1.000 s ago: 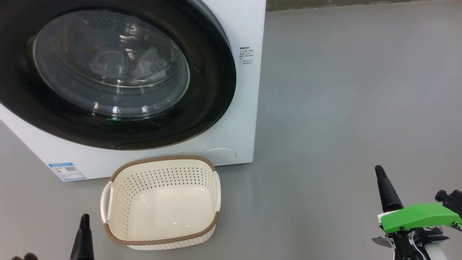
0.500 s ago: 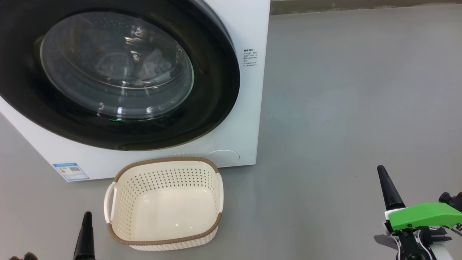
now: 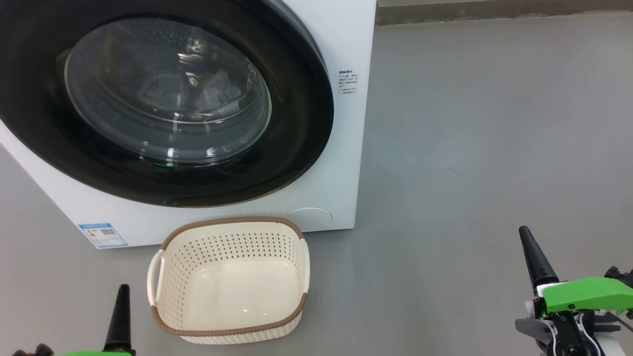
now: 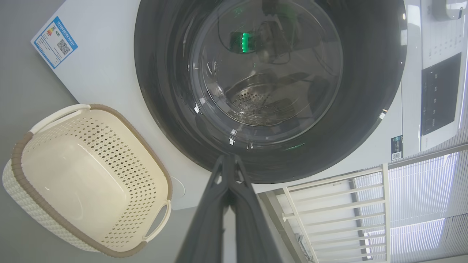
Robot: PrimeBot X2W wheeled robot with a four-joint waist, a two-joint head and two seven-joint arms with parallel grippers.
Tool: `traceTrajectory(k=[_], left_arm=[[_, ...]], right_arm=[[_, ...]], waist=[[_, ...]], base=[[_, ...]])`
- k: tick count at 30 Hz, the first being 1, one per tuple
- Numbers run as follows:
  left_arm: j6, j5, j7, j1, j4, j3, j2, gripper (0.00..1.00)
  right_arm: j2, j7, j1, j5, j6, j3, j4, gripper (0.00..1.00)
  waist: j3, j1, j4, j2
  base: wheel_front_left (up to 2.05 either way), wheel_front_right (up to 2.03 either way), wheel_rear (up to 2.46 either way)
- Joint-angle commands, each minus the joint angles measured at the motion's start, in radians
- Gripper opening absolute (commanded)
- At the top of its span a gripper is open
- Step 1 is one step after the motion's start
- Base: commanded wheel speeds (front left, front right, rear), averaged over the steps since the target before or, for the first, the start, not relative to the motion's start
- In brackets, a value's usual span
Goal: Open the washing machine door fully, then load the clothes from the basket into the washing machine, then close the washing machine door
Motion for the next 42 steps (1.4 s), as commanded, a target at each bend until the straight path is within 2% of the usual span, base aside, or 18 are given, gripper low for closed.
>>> traceTrajectory(k=[1, 30, 42], left_arm=[[0.0, -0.032, 0.011, -0.042, -0.016, 0.029, 0.007, 0.0], [0.0, -0.324, 0.093, -0.069, -0.016, 0.042, -0.014, 0.0], [0.0, -0.331, 0.095, -0.07, -0.016, 0.042, -0.015, 0.0]], right_arm=[[-0.006, 0.009, -0.004, 0.033, 0.0, 0.003, -0.032, 0.0], [0.018, 0.093, 0.002, 0.283, 0.0, -0.05, -0.045, 0.0], [0.02, 0.097, 0.002, 0.288, 0.0, -0.053, -0.046, 0.0]], waist=[[-0.002, 0.0, 0.002, 0.0], [-0.022, 0.0, 0.025, 0.0], [-0.023, 0.0, 0.026, 0.0]], base=[[0.0, 0.0, 0.0], [0.0, 0.0, 0.0], [0.0, 0.0, 0.0]])
